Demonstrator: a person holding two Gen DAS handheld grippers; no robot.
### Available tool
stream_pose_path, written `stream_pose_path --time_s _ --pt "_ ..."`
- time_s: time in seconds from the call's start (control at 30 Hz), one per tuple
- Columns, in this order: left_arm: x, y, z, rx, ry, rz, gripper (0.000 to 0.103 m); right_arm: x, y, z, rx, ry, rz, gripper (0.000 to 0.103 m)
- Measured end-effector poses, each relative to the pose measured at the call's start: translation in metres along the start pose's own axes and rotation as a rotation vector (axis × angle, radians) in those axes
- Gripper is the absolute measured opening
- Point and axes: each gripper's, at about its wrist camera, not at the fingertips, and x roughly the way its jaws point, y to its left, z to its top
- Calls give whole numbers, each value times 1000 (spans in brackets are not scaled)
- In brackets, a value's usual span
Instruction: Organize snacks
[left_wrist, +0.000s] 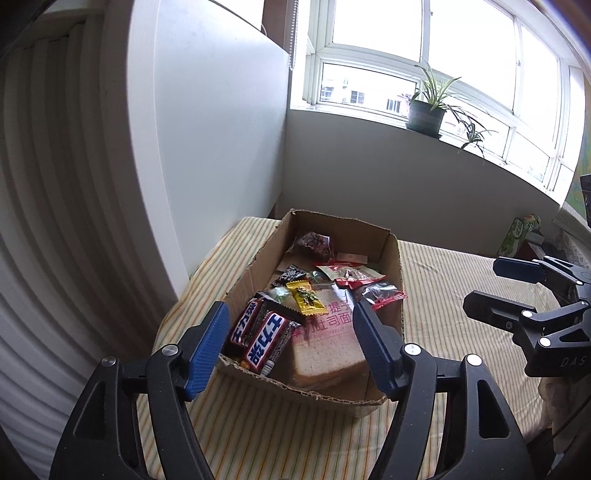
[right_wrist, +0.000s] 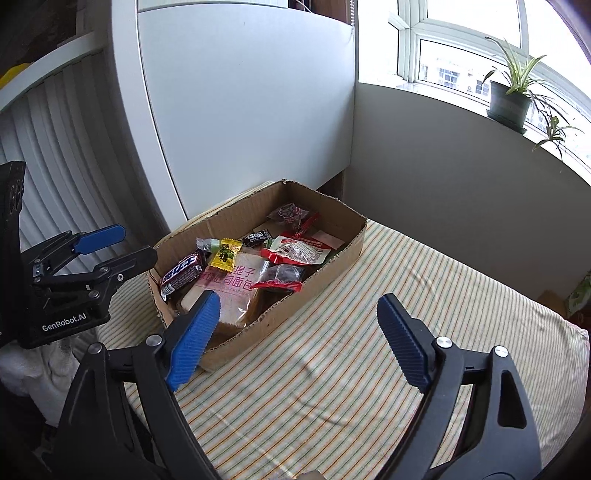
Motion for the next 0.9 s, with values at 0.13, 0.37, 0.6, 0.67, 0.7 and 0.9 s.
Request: stream_pose_path --time_s 0.13,0.37,0.6,0.67,0.7,0.9 --pt "-15 -1 -13 -20 -19 23 77 -17 2 -17 26 -28 -7 90" --pt "-40 -3 -35 -50 -41 81 78 -42 -6 -43 104 -78 -60 97" --pt "-52 -6 -43 -61 -46 88 78 -57 -4 -53 91 -98 -128 97" --pt "-55 -5 -43 -69 -51 91 78 -59 -2 -54 84 -99 -132 97" --pt "-57 -6 -43 -71 -54 94 78 -60 -2 -55 82 -97 -132 97" --pt "-60 -6 -44 -75 -60 97 78 -64 2 -58 72 -99 -134 97"
